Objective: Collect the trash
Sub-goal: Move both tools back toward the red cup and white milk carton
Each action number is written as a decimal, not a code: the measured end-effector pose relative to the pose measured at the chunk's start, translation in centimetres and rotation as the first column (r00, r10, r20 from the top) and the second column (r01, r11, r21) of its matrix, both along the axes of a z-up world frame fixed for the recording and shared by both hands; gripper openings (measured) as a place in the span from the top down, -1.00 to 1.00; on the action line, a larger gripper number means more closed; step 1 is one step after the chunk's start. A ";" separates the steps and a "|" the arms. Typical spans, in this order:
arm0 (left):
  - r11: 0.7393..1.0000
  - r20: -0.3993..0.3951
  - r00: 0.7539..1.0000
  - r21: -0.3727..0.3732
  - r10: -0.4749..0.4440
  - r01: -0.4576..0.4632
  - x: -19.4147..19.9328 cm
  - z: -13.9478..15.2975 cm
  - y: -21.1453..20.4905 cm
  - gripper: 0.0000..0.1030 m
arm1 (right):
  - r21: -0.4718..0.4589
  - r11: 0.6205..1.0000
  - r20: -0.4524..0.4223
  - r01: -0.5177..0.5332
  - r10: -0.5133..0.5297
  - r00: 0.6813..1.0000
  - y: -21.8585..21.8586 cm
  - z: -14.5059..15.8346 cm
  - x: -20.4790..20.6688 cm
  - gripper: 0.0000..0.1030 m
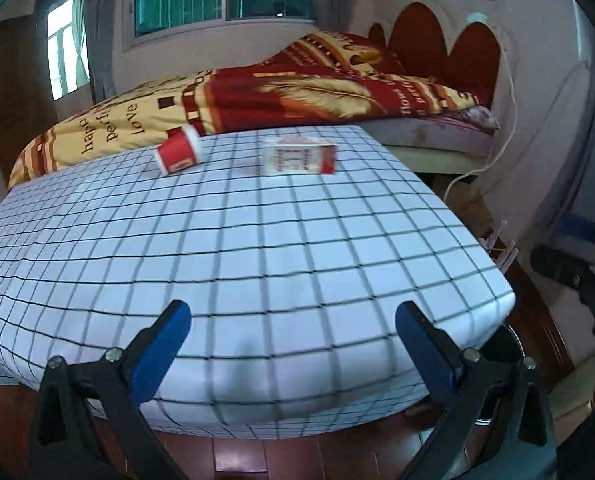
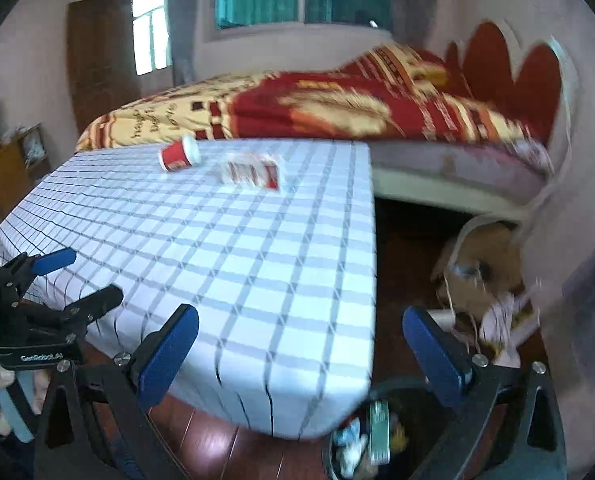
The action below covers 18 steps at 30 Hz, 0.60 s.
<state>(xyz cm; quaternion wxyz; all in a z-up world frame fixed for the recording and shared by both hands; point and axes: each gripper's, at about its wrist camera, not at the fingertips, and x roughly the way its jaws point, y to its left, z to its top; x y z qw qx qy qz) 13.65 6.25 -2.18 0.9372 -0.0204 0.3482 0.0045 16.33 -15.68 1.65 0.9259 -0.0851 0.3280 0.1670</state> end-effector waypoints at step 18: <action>0.992 -0.035 0.992 0.035 0.121 -0.120 11.1 -2.1 9.1 -0.99 | -0.136 0.971 -0.116 -0.194 0.179 0.977 12.8 -5.4 22.7 -1.00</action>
